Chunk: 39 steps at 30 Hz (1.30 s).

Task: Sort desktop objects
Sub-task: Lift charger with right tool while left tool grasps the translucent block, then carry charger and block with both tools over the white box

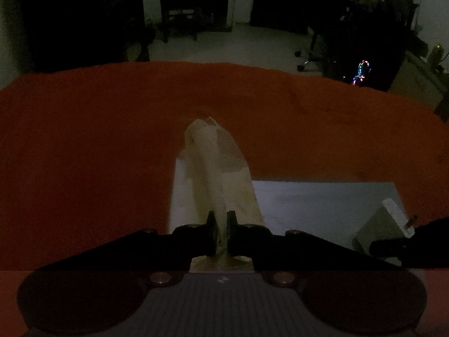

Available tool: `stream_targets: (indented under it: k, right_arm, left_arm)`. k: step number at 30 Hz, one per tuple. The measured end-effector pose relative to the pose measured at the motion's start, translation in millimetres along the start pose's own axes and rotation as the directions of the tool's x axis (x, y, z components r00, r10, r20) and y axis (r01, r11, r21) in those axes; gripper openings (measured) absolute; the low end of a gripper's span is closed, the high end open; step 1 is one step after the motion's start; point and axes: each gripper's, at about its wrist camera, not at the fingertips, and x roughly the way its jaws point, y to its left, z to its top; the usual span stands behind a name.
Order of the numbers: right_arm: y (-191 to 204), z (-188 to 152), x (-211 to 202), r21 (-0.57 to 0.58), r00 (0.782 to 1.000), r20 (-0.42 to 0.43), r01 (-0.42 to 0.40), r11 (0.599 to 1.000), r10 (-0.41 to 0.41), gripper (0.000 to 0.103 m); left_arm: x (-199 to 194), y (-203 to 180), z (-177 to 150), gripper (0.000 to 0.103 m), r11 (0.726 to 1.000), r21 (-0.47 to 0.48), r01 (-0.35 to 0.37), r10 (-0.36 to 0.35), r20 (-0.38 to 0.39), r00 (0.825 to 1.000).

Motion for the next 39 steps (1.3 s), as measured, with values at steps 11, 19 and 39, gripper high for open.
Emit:
stream_targets:
  k: [11,19,39]
  right_arm:
    - [4,-27,-66,0.028,0.996,0.091,-0.019,0.999,0.016,0.032]
    - [4,-33,-89,0.062,0.993,0.107,-0.057,0.996,0.05,0.032]
    - [28,-98,-169,0.023,0.968,0.174,-0.186,0.982,0.179,0.032]
  left_arm:
    - [-65,-11,-15,0.003,0.998,0.057,0.016,-0.018,0.039,0.999]
    - [-93,-5,-29,0.003,0.999,0.005,0.041,-0.041,0.051,0.998]
    - [-202,-37,-65,0.002,0.976,0.08,0.204,-0.212,0.11,0.971]
